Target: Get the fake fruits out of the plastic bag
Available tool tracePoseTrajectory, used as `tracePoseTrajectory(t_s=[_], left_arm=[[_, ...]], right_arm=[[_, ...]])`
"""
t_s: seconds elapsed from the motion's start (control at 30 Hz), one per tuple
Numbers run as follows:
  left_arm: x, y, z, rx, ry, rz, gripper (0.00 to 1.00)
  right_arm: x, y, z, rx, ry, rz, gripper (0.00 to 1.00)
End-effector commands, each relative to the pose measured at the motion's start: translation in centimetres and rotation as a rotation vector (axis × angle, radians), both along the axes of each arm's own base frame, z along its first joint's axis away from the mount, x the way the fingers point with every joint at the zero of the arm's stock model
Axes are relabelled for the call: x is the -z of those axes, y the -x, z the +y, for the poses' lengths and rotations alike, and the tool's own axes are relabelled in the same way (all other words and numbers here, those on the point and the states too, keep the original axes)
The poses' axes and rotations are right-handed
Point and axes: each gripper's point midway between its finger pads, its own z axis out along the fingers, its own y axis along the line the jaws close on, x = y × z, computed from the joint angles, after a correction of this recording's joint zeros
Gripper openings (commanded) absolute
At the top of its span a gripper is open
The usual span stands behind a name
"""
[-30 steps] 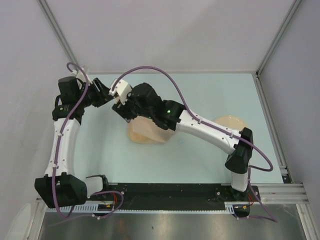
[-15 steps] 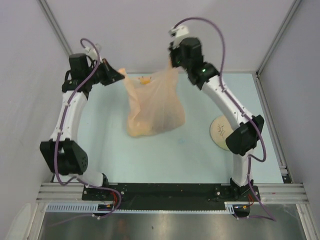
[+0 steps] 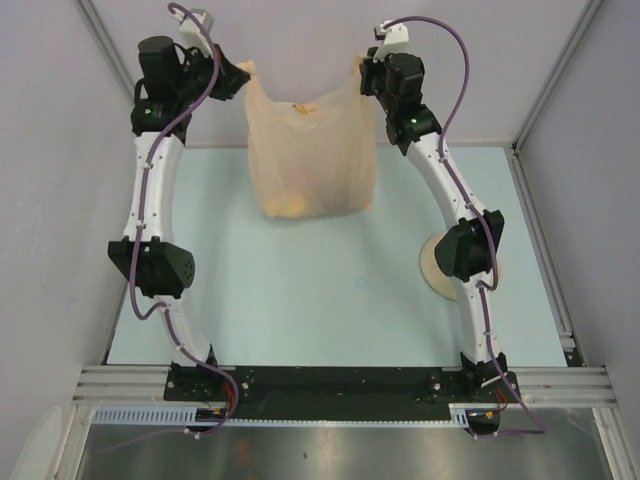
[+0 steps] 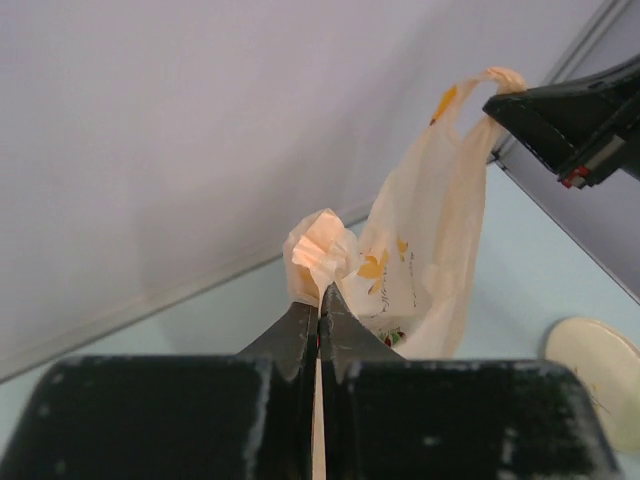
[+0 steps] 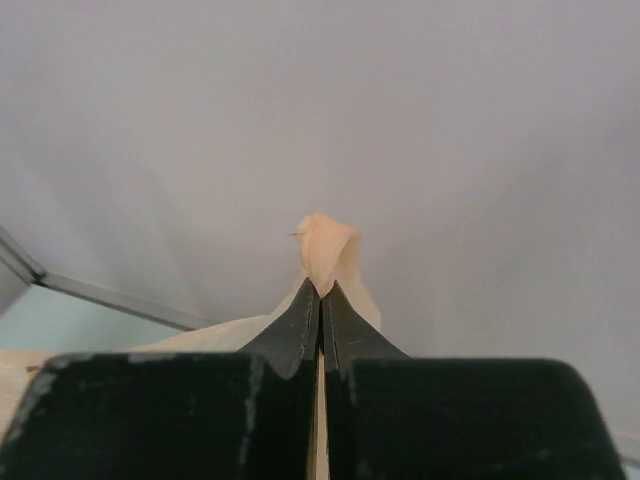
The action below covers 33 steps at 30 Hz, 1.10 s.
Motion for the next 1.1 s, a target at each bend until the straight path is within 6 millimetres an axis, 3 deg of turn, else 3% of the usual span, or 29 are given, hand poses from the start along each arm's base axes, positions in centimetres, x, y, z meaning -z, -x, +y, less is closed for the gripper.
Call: tracePoseTrajectory(t_s=[0.0, 0.03, 0.07, 0.1, 0.13, 0.17, 0.2, 0.23, 0.27, 0.3, 0.33, 0.4, 0.43, 0.5, 0.53, 0.57, 0.6, 0.63, 0.67, 0.7, 0.73, 0.77, 0.8, 0.83, 0.9, 0.97, 1.0, 1.03, 1.07], left_arm=[[-13.9, 5.3, 5.9, -0.134, -0.036, -0.387, 0.0], [-14.4, 6.1, 6.5, -0.14, -0.033, -0.393, 0.0], [-15.8, 7.9, 7.6, -0.162, -0.046, -0.423, 0.0], [-15.6, 8.8, 8.0, -0.168, -0.063, -0.41, 0.0], [-14.2, 9.1, 8.4, -0.162, -0.115, -0.388, 0.0], [-13.9, 11.7, 8.1, -0.152, -0.138, -0.365, 0.0], [-12.7, 12.6, 7.8, -0.132, -0.171, -0.345, 0.0], [-7.0, 12.3, 7.3, -0.06, -0.212, -0.24, 0.0], [-7.1, 15.6, 6.7, -0.048, -0.239, -0.271, 0.0], [-4.8, 16.1, 6.7, -0.046, -0.253, -0.242, 0.0], [1.5, 16.3, 6.7, -0.031, -0.251, -0.119, 0.0], [4.5, 19.0, 5.9, -0.007, -0.265, -0.102, 0.0], [9.3, 19.8, 5.2, 0.029, -0.265, -0.008, 0.0], [12.4, 21.9, 4.2, 0.067, -0.252, 0.065, 0.0], [15.2, 22.9, 3.2, 0.097, -0.22, 0.148, 0.0], [16.2, 23.8, 2.7, 0.114, -0.201, 0.189, 0.0], [16.8, 24.3, 2.2, 0.128, -0.184, 0.212, 0.0], [17.9, 25.2, 1.5, 0.143, -0.167, 0.25, 0.0], [18.2, 25.5, 1.5, 0.14, -0.162, 0.261, 0.0], [18.5, 26.0, 0.6, 0.167, -0.165, 0.269, 0.0], [18.8, 26.4, 0.5, 0.173, -0.162, 0.281, 0.0], [19.1, 26.7, 0.4, 0.178, -0.163, 0.301, 0.01], [19.3, 26.9, 0.4, 0.179, -0.166, 0.311, 0.06], [19.4, 26.9, 0.6, 0.177, -0.178, 0.31, 0.12], [19.3, 26.9, 0.8, 0.173, -0.194, 0.303, 0.27], [18.8, 26.4, 0.9, 0.169, -0.208, 0.272, 0.35], [18.7, 26.1, 0.9, 0.164, -0.208, 0.266, 0.43], [18.7, 25.8, 0.9, 0.161, -0.204, 0.265, 0.47], [18.4, 25.5, 0.7, 0.175, -0.199, 0.245, 0.51]], right_arm=[[-12.1, 4.7, 2.9, -0.122, -0.161, -0.293, 0.0], [-12.9, 5.5, 3.4, -0.143, -0.183, -0.303, 0.0], [-12.4, 5.9, 4.8, -0.198, -0.18, -0.305, 0.0], [-12.4, 6.3, 5.3, -0.214, -0.183, -0.308, 0.0], [-12.5, 7.3, 6.5, -0.244, -0.179, -0.314, 0.0], [-12.3, 7.9, 7.4, -0.275, -0.165, -0.328, 0.0], [-9.2, 7.6, 8.7, -0.298, -0.131, -0.272, 0.0], [-7.9, 8.0, 9.7, -0.324, -0.112, -0.252, 0.0], [-7.7, 8.9, 10.0, -0.347, -0.104, -0.252, 0.0], [-2.5, 8.4, 10.6, -0.36, -0.064, -0.153, 0.0], [-0.8, 8.8, 10.8, -0.373, -0.045, -0.127, 0.0], [2.9, 9.1, 10.5, -0.363, -0.007, -0.072, 0.0], [7.0, 9.2, 10.3, -0.356, 0.022, 0.007, 0.0], [11.3, 9.3, 9.8, -0.356, 0.085, 0.101, 0.0], [13.7, 9.5, 9.3, -0.351, 0.102, 0.161, 0.03], [15.5, 9.7, 8.6, -0.346, 0.117, 0.225, 0.09], [15.9, 10.0, 8.1, -0.346, 0.117, 0.25, 0.23], [16.1, 10.4, 8.0, -0.361, 0.102, 0.276, 0.3], [16.9, 10.9, 7.1, -0.358, 0.108, 0.307, 0.46], [16.7, 11.3, 6.7, -0.357, 0.108, 0.313, 0.53], [14.5, 12.3, 6.2, -0.377, 0.11, 0.283, 0.59], [15.0, 13.1, 5.4, -0.39, 0.149, 0.301, 0.67], [15.0, 13.8, 4.1, -0.389, 0.176, 0.328, 0.69], [12.6, 15.2, 2.9, -0.404, 0.21, 0.288, 0.7], [15.3, 18.0, 0.2, -0.414, 0.277, 0.403, 0.73], [16.5, 20.4, -3.7, -0.414, 0.34, 0.471, 0.73], [19.6, 22.0, -5.3, -0.422, 0.367, 0.56, 0.69], [21.1, 22.2, -7.9, -0.374, 0.385, 0.622, 0.61], [23.5, 23.4, -9.9, -0.329, 0.415, 0.723, 0.43]])
